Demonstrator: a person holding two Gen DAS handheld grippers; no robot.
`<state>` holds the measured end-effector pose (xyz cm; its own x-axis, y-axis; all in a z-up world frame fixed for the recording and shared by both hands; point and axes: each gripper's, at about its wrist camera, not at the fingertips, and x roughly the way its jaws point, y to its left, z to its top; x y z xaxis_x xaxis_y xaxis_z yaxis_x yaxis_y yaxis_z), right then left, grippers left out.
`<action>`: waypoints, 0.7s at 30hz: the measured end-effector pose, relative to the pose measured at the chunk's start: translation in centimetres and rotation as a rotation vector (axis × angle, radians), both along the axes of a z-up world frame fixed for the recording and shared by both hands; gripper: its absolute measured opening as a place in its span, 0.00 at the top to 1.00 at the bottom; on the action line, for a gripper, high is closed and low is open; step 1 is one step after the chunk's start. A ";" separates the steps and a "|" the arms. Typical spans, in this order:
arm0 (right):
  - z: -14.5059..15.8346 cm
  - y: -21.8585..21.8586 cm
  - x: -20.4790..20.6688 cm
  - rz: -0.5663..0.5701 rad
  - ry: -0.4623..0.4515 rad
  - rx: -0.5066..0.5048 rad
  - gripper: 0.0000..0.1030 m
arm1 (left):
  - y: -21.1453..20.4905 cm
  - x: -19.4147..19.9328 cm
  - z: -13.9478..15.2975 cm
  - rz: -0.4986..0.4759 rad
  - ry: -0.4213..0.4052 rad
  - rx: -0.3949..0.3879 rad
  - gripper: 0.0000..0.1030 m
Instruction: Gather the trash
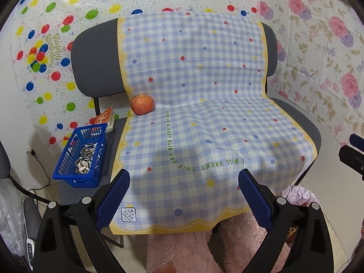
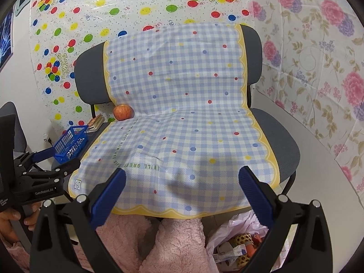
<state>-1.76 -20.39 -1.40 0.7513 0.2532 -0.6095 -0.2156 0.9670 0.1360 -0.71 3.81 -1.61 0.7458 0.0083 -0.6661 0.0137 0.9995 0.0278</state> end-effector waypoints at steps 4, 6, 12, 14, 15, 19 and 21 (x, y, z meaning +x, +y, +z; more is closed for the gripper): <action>0.0 0.1 0.0 -0.002 0.000 0.000 0.06 | 0.0 0.0 0.0 0.001 0.000 -0.001 0.08; 0.0 0.1 0.0 -0.002 -0.001 0.001 0.06 | -0.1 0.1 0.0 0.000 0.000 -0.001 0.08; 0.0 0.1 0.0 -0.003 0.000 0.001 0.06 | -0.2 0.2 0.0 -0.002 -0.001 -0.007 0.08; -0.1 0.1 0.0 -0.003 0.001 0.001 0.06 | -0.2 0.2 0.0 -0.002 -0.001 -0.006 0.08; -0.1 0.1 -0.1 -0.001 0.002 0.000 0.06 | -0.3 0.1 0.0 -0.003 -0.001 -0.006 0.08; -0.2 0.2 -0.1 0.002 0.005 0.002 0.06 | -0.4 0.1 0.0 -0.001 0.001 -0.006 0.08; -0.2 0.3 -0.1 0.003 0.006 0.004 0.06 | -0.5 0.0 -0.1 -0.001 0.002 -0.005 0.08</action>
